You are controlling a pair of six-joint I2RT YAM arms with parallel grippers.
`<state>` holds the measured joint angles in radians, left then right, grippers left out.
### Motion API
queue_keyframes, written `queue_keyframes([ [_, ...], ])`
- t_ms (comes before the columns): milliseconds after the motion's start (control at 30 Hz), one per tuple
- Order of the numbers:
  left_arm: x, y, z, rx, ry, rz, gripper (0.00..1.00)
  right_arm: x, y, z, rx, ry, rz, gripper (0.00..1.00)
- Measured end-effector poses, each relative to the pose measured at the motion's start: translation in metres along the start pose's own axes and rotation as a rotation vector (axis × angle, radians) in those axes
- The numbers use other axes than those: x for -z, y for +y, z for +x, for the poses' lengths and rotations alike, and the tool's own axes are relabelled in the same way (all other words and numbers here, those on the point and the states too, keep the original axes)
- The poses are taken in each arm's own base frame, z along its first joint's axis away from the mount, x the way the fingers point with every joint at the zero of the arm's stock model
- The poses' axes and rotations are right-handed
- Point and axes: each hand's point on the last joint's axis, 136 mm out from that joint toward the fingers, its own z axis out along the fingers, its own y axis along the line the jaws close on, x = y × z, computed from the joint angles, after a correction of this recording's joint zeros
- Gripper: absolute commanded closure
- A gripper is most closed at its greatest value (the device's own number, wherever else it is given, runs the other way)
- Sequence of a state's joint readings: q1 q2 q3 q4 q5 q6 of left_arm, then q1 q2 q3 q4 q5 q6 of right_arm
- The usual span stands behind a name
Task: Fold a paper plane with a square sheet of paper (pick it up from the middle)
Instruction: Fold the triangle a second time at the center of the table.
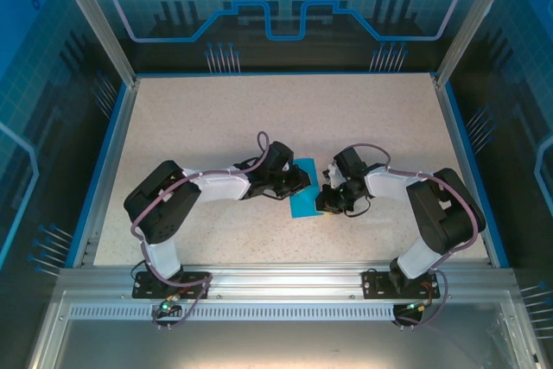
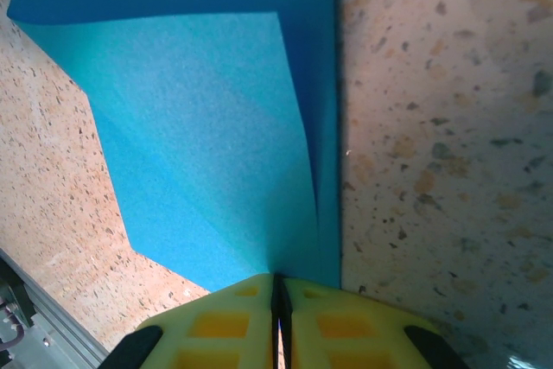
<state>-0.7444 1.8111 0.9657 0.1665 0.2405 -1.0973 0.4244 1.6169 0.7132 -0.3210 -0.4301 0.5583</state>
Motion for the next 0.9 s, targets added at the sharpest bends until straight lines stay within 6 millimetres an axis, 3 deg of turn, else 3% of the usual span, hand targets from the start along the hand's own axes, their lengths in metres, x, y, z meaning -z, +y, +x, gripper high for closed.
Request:
queue_keyframes([
  [133,-0.010,-0.001,0.013,0.000,0.030,0.010,0.81,0.000,0.000,0.000,0.000,0.001,0.000,0.88],
  [333,-0.025,0.019,0.019,0.020,0.048,-0.035,0.81,0.000,0.000,0.000,-0.001,0.001,0.001,0.88],
  [567,-0.026,0.036,0.015,0.013,0.016,-0.082,0.81,-0.001,-0.001,0.000,-0.007,0.003,0.001,0.90],
  [900,-0.022,0.041,0.002,-0.047,-0.010,-0.083,0.81,-0.003,0.002,-0.002,-0.015,0.011,-0.008,0.92],
])
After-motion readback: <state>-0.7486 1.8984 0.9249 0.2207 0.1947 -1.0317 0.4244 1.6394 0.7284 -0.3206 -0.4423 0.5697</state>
